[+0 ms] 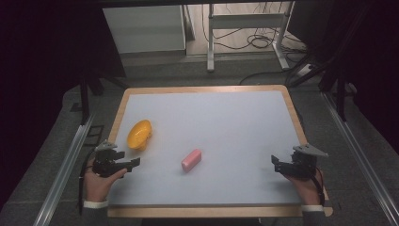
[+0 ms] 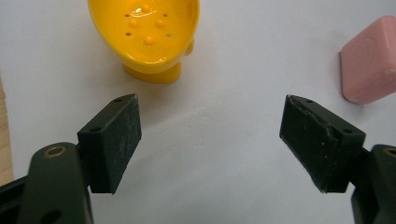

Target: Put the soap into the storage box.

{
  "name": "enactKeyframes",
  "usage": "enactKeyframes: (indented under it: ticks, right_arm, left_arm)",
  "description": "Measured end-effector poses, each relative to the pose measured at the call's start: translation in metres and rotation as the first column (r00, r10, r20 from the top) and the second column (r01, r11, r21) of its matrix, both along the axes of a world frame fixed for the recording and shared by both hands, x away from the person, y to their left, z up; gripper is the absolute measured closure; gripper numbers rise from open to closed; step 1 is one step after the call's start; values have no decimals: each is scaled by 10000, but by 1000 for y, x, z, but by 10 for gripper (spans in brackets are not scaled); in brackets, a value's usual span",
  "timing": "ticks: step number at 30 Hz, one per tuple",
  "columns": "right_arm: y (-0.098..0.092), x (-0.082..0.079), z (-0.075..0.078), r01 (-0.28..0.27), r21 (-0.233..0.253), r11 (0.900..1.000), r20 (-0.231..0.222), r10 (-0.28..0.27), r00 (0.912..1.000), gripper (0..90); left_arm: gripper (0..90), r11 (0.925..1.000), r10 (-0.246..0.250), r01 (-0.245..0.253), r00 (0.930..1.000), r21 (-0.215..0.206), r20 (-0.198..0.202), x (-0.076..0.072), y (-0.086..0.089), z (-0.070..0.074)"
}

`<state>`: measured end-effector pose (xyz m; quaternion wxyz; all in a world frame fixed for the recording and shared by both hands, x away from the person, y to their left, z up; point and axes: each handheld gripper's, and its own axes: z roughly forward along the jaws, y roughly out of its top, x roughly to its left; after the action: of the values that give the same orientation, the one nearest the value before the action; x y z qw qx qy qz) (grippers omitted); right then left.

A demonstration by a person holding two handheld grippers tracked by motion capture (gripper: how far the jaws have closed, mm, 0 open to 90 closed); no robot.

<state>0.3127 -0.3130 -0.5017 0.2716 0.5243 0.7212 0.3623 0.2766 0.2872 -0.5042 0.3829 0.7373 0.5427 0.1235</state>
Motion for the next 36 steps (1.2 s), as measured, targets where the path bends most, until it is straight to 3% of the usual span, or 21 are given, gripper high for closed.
enactKeyframes:
  ticks: [9,15,23,36]
  right_arm:
    - [-3,-1,0,46,-30,10000,-10,-46,10000,41]
    - [-4,0,-1,71,9,10000,-88,-71,9999,41]
    - [-8,0,0,19,182,9998,-57,-18,10000,43]
    - [-11,-3,4,-65,213,9998,7,65,10000,48]
  left_arm:
    - [216,9999,97,-97,9999,72,-53,0,-1,0]
    - [215,9998,174,-174,9998,44,115,-4,0,7]
    - [213,9990,95,-89,9999,446,-124,-1,-10,8]
    - [212,9971,-341,340,9994,684,5,3,-28,32]
